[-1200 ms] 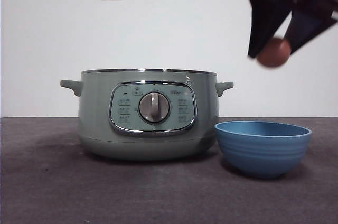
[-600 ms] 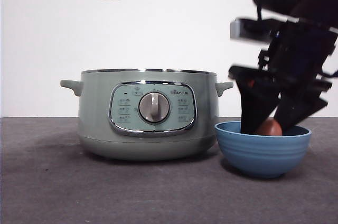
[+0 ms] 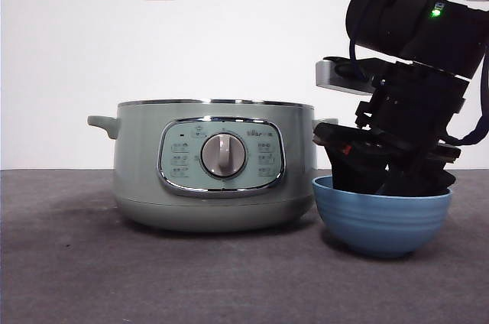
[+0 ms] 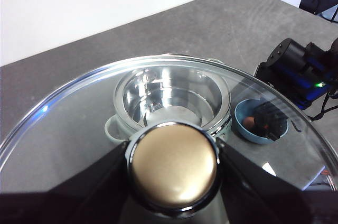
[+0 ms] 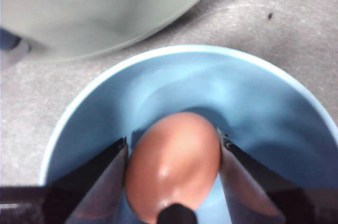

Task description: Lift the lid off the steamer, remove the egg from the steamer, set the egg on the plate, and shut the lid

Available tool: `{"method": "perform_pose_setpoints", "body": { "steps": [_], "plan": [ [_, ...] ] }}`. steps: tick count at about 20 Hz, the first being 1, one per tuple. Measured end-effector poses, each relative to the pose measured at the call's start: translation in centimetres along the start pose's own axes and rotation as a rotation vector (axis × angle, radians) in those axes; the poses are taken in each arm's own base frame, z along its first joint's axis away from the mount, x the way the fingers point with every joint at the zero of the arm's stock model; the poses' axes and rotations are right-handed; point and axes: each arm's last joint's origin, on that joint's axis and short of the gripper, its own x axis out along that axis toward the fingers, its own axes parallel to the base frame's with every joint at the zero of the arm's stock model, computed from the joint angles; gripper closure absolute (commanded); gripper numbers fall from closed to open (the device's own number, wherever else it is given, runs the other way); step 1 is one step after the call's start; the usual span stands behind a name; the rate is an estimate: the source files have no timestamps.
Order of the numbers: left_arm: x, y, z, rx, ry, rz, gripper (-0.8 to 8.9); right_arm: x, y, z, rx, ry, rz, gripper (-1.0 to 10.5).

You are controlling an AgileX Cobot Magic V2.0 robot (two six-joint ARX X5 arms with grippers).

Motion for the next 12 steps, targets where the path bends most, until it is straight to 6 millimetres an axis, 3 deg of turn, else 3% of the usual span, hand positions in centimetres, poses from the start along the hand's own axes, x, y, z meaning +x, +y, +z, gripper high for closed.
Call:
{"method": "perform_pose_setpoints", "body": {
  "steps": [1,8,10,12],
  "plan": [
    [0.2,0.0,0.1,0.000,0.007,0.000,8.22,0.0,0.0,0.0,0.000,0.000,0.000,5.6],
    [2.6,0.1,1.4,0.000,-0.008,-0.021,8.22,-0.9,0.1,0.4,-0.002,-0.030,0.000,5.6],
    [3.7,0.2,2.0,0.001,-0.010,-0.051,8.22,-3.1,0.2,0.6,-0.006,-0.077,0.002,5.6],
    [5.5,0.3,2.7,0.004,-0.014,-0.057,8.22,-6.5,0.5,1.2,-0.013,-0.177,0.004,5.6]
  ]
}}
